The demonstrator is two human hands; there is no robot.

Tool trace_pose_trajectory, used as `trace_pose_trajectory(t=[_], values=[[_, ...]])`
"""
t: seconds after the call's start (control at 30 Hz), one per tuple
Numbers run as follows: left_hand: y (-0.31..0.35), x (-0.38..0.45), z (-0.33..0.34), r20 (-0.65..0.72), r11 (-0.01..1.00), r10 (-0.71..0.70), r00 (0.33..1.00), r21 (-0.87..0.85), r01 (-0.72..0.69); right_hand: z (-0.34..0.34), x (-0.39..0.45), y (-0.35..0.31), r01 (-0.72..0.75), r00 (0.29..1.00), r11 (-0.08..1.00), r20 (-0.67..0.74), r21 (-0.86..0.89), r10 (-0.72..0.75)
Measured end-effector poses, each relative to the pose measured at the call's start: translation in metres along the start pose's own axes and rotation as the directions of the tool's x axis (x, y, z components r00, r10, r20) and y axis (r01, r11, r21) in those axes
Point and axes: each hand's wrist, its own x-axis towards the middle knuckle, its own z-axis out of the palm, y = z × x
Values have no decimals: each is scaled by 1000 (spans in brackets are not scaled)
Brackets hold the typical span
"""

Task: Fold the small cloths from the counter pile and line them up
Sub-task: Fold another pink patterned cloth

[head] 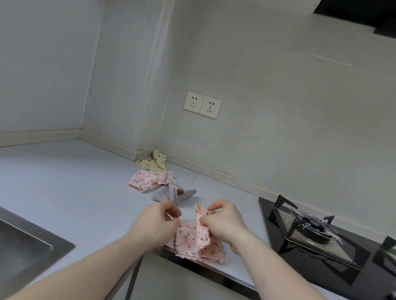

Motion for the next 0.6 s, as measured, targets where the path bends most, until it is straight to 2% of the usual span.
trace_pose_trajectory(t=[0.03,0.17,0.27,0.37,0.43,0.6], values=[[0,0,0,-5,1000,-2,1000,-4,2,4,0,1,-3,1000,1000,20,1,3],[4,0,1,-29,1000,-2,1000,-31,1,11,-3,4,-64,990,982,136,179,39],[4,2,1,-37,999,-11,999,-40,10,7,1,13,28,1000,983,-13,181,-26],[-1,6,3,-11,1000,-13,1000,16,13,-1,7,36,143,965,990,-222,0,-140],[-3,7,5,5,994,1,1000,106,-2,-1,8,56,145,952,986,-259,-83,-162],[-3,12,9,49,939,25,998,341,-40,4,9,73,94,965,994,-239,-57,-105]])
